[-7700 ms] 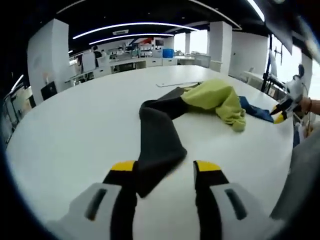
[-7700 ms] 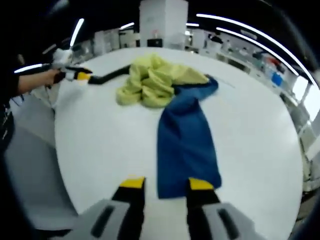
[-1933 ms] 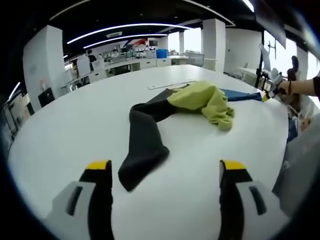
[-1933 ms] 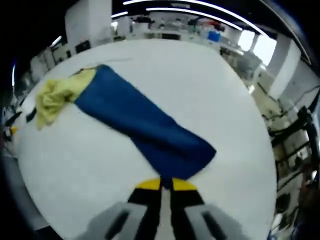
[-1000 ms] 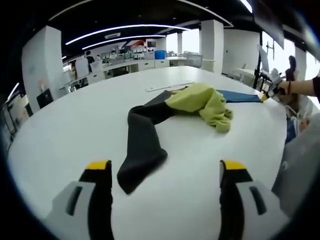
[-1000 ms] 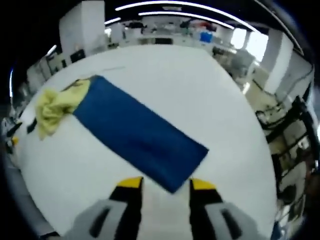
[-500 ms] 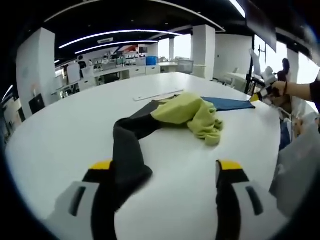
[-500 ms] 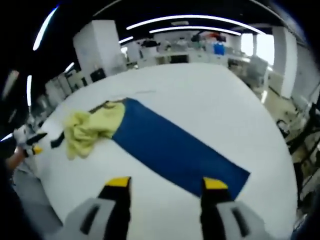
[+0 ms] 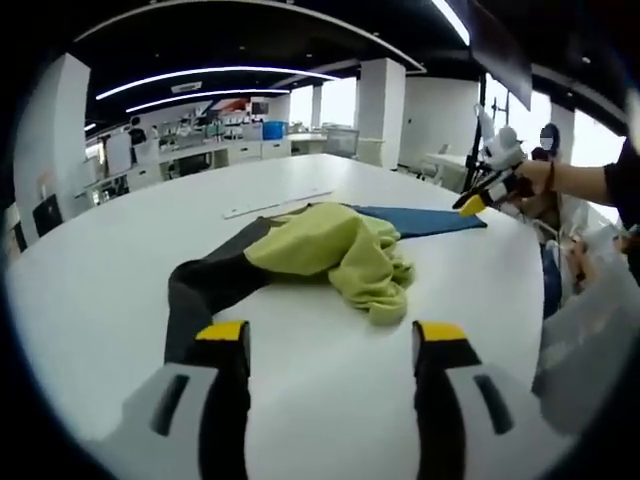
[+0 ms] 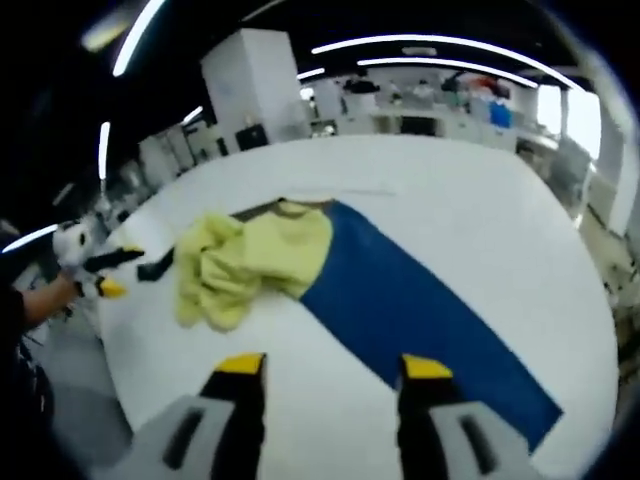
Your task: Fold the garment on the visible template until the final outline fits inside the template.
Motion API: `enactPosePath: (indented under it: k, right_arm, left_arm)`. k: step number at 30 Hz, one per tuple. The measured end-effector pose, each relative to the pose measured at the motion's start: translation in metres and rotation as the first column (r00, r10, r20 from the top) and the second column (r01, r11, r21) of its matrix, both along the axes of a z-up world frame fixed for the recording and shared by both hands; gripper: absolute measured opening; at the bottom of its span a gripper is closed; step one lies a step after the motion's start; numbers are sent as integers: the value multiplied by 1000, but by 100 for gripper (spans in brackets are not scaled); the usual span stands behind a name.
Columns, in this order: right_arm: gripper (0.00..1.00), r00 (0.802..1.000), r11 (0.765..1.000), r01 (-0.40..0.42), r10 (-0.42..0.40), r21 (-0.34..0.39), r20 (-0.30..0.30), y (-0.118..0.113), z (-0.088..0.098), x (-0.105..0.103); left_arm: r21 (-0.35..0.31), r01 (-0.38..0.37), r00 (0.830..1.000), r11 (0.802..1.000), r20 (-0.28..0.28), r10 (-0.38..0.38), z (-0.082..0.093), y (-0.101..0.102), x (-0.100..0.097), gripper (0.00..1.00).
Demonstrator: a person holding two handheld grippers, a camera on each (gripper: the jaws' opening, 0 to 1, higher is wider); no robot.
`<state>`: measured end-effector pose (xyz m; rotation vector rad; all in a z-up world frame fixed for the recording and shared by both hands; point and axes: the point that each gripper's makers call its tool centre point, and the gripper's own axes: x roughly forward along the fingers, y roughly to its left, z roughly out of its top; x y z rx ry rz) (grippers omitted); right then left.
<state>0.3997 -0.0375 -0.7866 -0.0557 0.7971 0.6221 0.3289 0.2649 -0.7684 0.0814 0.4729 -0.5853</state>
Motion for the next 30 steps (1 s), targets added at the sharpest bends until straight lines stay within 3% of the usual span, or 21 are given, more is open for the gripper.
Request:
enactPosePath:
  k: [10, 15, 27, 30]
  right_arm:
    - [42, 990, 990, -144, 144, 1, -7, 55, -10, 7]
    - [40, 980, 980, -198, 197, -2, -13, 77, -17, 10]
    - [29, 951, 951, -307, 306, -32, -38, 110, -42, 19]
    - [26, 947, 948, -318, 317, -16, -56, 120, -48, 17]
  left_arm:
    - [-25, 20, 1000, 999, -20, -21, -15, -23, 13, 50]
    - [-88, 7, 999, 996, -45, -11, -21, -29, 18, 39]
    - [-104, 61, 993, 993, -96, -71, -46, -47, 23, 22]
    - [-104, 77, 990, 992, -112, -88, -52, -52, 24, 22]
